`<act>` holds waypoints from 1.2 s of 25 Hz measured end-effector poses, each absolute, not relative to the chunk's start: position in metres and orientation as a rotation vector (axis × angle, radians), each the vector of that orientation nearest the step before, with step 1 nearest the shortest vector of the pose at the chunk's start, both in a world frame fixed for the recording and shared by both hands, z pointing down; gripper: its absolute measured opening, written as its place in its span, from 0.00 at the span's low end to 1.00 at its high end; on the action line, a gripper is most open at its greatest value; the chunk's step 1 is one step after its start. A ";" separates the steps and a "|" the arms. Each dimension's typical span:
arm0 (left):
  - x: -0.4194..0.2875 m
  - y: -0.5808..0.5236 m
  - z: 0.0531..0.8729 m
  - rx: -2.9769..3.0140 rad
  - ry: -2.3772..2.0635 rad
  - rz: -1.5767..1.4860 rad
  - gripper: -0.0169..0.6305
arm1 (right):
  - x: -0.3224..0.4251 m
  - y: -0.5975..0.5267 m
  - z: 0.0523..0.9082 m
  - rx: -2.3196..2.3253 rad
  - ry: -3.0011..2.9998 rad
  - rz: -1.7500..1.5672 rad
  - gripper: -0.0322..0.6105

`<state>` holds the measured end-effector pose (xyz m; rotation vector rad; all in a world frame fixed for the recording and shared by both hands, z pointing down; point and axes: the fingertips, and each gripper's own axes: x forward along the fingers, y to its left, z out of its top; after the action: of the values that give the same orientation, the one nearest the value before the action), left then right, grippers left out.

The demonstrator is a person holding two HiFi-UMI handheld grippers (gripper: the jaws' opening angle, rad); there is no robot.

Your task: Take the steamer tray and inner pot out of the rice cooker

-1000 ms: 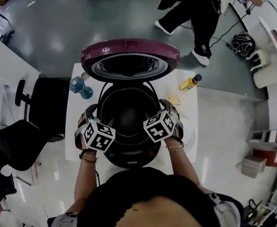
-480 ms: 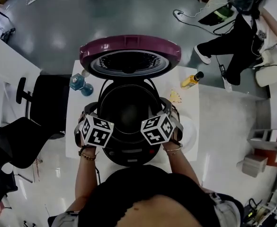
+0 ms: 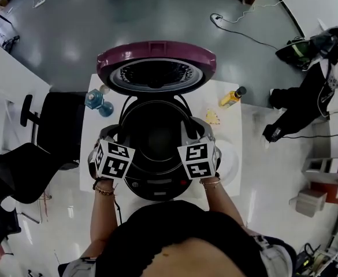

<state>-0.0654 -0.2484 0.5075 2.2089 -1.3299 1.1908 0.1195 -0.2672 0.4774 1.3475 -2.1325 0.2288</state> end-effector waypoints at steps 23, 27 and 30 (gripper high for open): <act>-0.062 -0.199 0.372 2.325 -1.562 0.520 0.09 | 0.135 -0.224 0.354 1.510 -2.522 0.202 0.11; -0.066 -0.182 0.348 2.345 -1.638 0.452 0.08 | 0.130 -0.212 0.335 1.490 -2.588 0.165 0.11; -0.067 -0.165 0.333 2.364 -1.668 0.371 0.08 | 0.129 -0.198 0.321 1.488 -2.620 0.110 0.11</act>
<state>-0.0673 -0.1650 0.3328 2.3640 -1.6684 0.3707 0.1288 -0.1980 0.3208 1.4877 -2.6198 0.1099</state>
